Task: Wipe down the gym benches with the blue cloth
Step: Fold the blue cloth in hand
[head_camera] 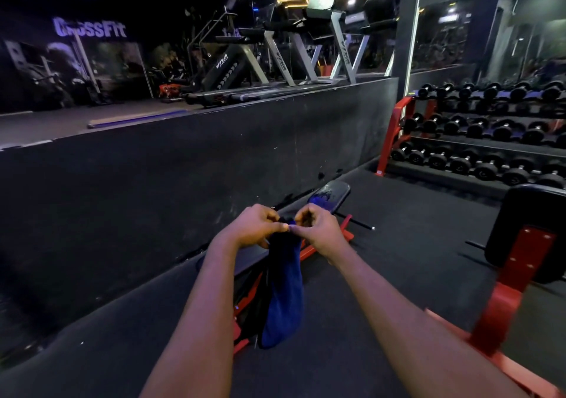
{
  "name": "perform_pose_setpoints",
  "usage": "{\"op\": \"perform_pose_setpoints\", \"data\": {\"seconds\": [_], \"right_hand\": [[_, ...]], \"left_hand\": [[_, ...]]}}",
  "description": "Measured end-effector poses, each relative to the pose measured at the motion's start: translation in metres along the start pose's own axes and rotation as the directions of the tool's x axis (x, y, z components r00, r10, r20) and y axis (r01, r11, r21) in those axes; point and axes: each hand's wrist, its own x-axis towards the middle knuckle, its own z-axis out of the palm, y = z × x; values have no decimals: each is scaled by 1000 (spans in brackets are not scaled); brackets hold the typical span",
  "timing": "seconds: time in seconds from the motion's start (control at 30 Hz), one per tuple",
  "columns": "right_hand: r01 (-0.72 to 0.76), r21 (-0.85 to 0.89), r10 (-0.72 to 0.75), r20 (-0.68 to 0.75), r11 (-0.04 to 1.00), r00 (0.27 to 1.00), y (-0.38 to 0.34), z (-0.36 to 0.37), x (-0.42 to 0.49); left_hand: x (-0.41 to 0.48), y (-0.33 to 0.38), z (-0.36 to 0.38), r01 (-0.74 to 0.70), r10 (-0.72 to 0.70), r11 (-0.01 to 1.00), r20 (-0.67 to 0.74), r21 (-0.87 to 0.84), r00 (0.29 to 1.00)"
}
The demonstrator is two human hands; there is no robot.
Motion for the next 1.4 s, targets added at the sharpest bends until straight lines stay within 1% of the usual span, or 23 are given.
{"op": "perform_pose_setpoints", "data": {"seconds": [0.03, 0.1, 0.17, 0.23, 0.3, 0.4, 0.47, 0.5, 0.53, 0.6, 0.63, 0.67, 0.73, 0.8, 0.9, 0.97, 1.0, 1.07, 1.13, 1.17, 1.27, 1.33, 1.4], "right_hand": [[-6, -11, 6, -10, 1000, 1000, 1, -1, -1], [-11, -42, 12, 25, 999, 1000, 2, -4, -2], [-8, -83, 20, 144, 996, 989, 2, -8, 1], [-41, -112, 73, 301, 993, 951, 3, -12, 6], [-77, -174, 140, 389, 982, 911, 5, -16, 7], [-128, -207, 196, 349, 970, 916, 10, -22, 6], [-147, -205, 211, 336, 968, 918, 12, -25, 7], [-136, -242, 213, 328, 961, 920, 14, -26, 8], [-110, -317, 211, 305, 942, 929, 16, -27, 9], [-70, -504, 200, 207, 861, 958, 18, -26, 13], [-56, -563, 167, 148, 824, 975, 17, -25, 13], [-37, -582, 112, 94, 813, 989, 16, -22, 14], [43, -502, -53, -6, 864, 999, 10, -17, 11], [163, -349, -206, -87, 923, 975, 5, -14, 8], [255, -120, -273, -168, 959, 947, 0, -16, 5], [290, -44, -292, -215, 956, 932, -1, -18, 9], [282, -14, -278, -230, 959, 933, -1, -18, 11], [188, 99, -160, -236, 977, 958, 1, -18, 16], [71, 206, -33, -179, 976, 983, 3, -14, 20], [18, 226, 14, -137, 974, 990, 4, -13, 20], [-120, 291, 126, -3, 949, 992, 11, -11, 14], [-178, 286, 165, 68, 942, 984, 15, -11, 9], [-227, 278, 217, 68, 933, 974, 20, -9, 7]], "left_hand": [[0, 0, -1, 1, -1, 1000, 7, 19, 1000], [-1, 0, -2, 9, -10, 998, 12, 70, 1000], [-2, -1, -5, 1, -3, 992, 15, 123, 1000], [-5, -2, -7, -18, 17, 985, 10, 170, 1000], [-7, -5, -10, -40, 45, 977, -20, 208, 999], [-8, -14, -16, -25, 67, 959, -139, 284, 988], [-10, -21, -20, 11, 57, 961, -235, 278, 970], [-11, -24, -22, 21, 56, 964, -280, 264, 958], [-12, -27, -22, 25, 59, 968, -321, 251, 945], [-13, -31, -22, 25, 71, 972, -394, 234, 916], [-12, -33, -20, 27, 76, 973, -426, 230, 901], [-11, -36, -18, 34, 74, 974, -459, 222, 885], [-11, -39, -15, 54, 53, 981, -522, 188, 851], [-13, -41, -13, 72, 36, 984, -583, 161, 812], [-16, -38, -13, 21, 76, 989, -632, 145, 771], [-17, -34, -13, -59, 138, 988, -649, 142, 749], [-18, -32, -13, -102, 169, 985, -660, 140, 732], [-22, -28, -12, -172, 224, 974, -677, 144, 701], [-25, -26, -12, -221, 267, 963, -682, 157, 680], [-25, -25, -11, -232, 276, 960, -682, 157, 678], [-25, -30, -9, -208, 246, 968, -685, 139, 685], [-26, -36, -8, -161, 202, 979, -699, 125, 686], [-28, -42, -7, -114, 164, 986, -720, 118, 674]]}}
